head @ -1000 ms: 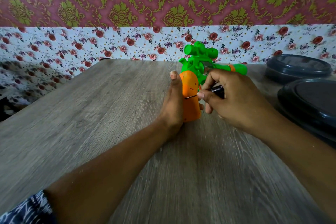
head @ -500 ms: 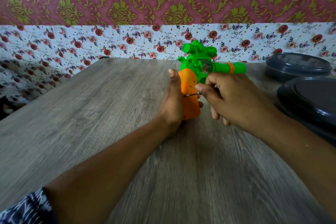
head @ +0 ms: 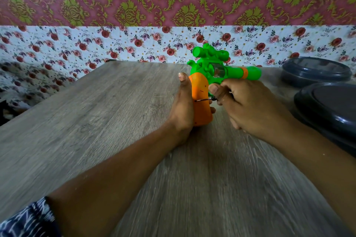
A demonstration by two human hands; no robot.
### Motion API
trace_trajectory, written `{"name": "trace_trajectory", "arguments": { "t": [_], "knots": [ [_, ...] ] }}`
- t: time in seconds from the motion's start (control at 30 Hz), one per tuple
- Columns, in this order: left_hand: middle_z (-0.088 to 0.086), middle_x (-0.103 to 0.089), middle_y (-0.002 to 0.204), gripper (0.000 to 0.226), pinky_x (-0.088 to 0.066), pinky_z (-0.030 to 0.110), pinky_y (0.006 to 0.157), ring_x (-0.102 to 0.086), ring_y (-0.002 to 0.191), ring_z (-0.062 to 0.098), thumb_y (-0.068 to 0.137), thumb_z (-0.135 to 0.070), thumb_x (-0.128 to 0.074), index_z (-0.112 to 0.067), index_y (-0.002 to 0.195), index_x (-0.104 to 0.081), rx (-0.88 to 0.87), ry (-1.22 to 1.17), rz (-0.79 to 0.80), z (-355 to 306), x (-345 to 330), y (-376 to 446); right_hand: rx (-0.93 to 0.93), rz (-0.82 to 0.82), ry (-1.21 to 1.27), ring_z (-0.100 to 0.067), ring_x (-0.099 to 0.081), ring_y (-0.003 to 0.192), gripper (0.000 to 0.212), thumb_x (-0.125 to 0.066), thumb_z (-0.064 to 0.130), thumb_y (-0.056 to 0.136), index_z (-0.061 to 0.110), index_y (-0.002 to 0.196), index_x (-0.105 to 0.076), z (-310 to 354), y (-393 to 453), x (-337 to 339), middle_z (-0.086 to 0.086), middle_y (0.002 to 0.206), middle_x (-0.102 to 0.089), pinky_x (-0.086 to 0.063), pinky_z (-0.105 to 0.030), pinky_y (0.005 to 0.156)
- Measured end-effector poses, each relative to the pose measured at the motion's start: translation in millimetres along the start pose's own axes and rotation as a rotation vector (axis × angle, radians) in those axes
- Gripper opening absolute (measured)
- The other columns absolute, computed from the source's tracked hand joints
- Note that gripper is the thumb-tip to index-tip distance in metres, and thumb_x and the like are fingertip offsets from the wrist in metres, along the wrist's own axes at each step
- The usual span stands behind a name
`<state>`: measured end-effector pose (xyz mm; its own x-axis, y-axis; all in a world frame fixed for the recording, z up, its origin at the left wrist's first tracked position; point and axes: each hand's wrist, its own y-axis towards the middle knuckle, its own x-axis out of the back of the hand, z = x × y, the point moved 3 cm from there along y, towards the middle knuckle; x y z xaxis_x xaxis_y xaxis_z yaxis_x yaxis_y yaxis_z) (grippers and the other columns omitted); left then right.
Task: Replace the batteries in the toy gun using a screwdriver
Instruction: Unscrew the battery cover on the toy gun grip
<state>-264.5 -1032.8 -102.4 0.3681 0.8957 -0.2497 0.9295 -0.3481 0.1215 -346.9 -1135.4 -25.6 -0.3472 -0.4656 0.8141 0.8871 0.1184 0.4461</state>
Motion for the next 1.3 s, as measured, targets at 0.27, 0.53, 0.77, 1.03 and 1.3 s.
{"name": "trace_trajectory", "arguments": {
  "t": [0.27, 0.53, 0.77, 1.03, 1.3],
  "knots": [
    [0.024, -0.060, 0.124, 0.099, -0.045, 0.061, 0.095, -0.059, 0.113, 0.042, 0.068, -0.082, -0.023, -0.014, 0.136, -0.046, 0.002, -0.045, -0.007, 1.7, 0.7, 2.0, -0.020, -0.044, 0.228, -0.012, -0.050, 0.048, 0.020, -0.059, 0.026, 0.087, 0.013, 0.075, -0.050, 0.6, 0.3, -6.8, 0.004, 0.050, -0.052, -0.044, -0.032, 0.057],
    [0.037, -0.053, 0.122, 0.090, -0.041, 0.065, 0.096, -0.053, 0.114, 0.051, 0.077, -0.073, -0.014, -0.005, 0.118, -0.057, -0.018, -0.033, -0.006, -2.5, -2.4, -6.3, 0.026, -0.163, 0.342, -0.003, -0.061, 0.064, 0.007, -0.062, 0.021, 0.085, 0.018, 0.080, -0.057, 0.9, -2.1, -9.5, 0.007, 0.071, -0.066, -0.048, -0.019, 0.062],
    [0.028, -0.061, 0.120, 0.095, -0.052, 0.050, 0.084, -0.062, 0.104, 0.046, 0.069, -0.080, -0.020, -0.016, 0.135, -0.046, 0.012, -0.028, -0.021, 1.2, -1.4, -1.3, 0.027, -0.195, 0.096, -0.020, -0.058, 0.059, 0.023, -0.052, 0.035, 0.089, 0.016, 0.076, -0.052, -4.4, -1.6, -4.6, -0.003, 0.064, -0.065, -0.049, -0.040, 0.062],
    [0.023, -0.061, 0.123, 0.093, -0.044, 0.060, 0.096, -0.058, 0.113, 0.044, 0.073, -0.078, -0.020, -0.016, 0.138, -0.044, -0.008, -0.057, -0.008, 0.6, 0.7, 0.5, 0.051, -0.073, 0.264, -0.006, -0.056, 0.071, 0.002, -0.056, 0.012, 0.088, 0.014, 0.087, -0.056, 6.9, -1.7, -7.2, 0.004, 0.075, -0.061, -0.039, -0.015, 0.064],
    [0.023, -0.061, 0.122, 0.094, -0.056, 0.046, 0.082, -0.061, 0.110, 0.040, 0.069, -0.078, -0.021, -0.018, 0.139, -0.042, 0.017, -0.050, -0.002, 0.1, 1.4, 0.3, 0.036, -0.094, -0.063, -0.018, -0.042, 0.053, 0.033, -0.046, 0.041, 0.090, 0.019, 0.066, -0.047, -2.9, -0.8, -6.7, 0.000, 0.056, -0.046, -0.030, -0.030, 0.050]
  ]
}}
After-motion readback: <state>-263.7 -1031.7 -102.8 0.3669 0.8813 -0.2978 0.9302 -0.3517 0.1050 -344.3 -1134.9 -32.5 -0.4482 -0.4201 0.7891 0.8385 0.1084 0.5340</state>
